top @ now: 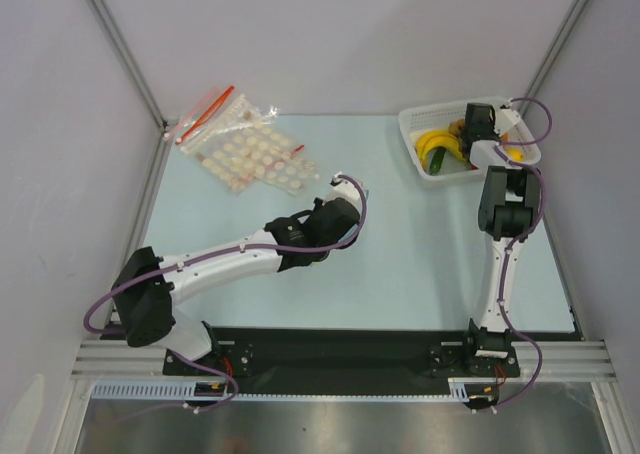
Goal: Place the food in the zip-top bag and seal the zipper
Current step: Pick up the fake fruit from the bin, then place the fake fruit in the zipper food storage bag.
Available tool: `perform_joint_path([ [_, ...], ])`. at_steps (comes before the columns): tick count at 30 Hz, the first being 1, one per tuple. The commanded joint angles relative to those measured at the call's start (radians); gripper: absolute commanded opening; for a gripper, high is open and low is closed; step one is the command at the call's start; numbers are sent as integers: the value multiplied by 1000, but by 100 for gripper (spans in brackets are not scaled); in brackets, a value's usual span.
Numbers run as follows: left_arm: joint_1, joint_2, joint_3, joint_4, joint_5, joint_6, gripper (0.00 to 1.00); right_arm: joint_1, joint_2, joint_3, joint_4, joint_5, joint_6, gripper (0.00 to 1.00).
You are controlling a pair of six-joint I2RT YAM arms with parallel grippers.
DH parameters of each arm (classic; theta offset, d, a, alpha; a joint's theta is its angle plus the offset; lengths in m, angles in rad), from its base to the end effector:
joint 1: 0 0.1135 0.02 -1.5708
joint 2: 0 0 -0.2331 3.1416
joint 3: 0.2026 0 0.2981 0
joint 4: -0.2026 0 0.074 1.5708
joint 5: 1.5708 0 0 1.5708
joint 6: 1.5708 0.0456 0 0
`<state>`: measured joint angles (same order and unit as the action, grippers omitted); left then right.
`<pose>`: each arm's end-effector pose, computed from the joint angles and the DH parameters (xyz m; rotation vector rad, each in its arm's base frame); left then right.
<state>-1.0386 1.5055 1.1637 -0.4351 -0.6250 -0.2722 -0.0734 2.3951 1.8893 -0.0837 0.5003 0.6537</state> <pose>0.2154 -0.3132 0.2269 0.5353 2.1087 0.0014 0.5672 -0.0636 0.1194 0.9986 1.8314 -0.1901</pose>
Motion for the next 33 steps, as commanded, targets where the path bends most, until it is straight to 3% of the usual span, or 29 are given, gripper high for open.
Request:
perform_joint_path([
  [1,-8,-1,44,-1,-36,-18,1,20,-117,-48,50,17,-58,5],
  [6,-8,7,47,-2,-50,-16,0,44,-261,-130,143,40,-155,5],
  [19,-6,-4,44,-2,-110,-4,0,96,-618,-398,248,15,-215,4],
  [24,3,-2,39,4,-111,5,0,126,-757,-494,197,-123,-203,4],
  [33,28,-22,33,2,-99,14,0,337,-1127,-873,277,-246,-83,3],
])
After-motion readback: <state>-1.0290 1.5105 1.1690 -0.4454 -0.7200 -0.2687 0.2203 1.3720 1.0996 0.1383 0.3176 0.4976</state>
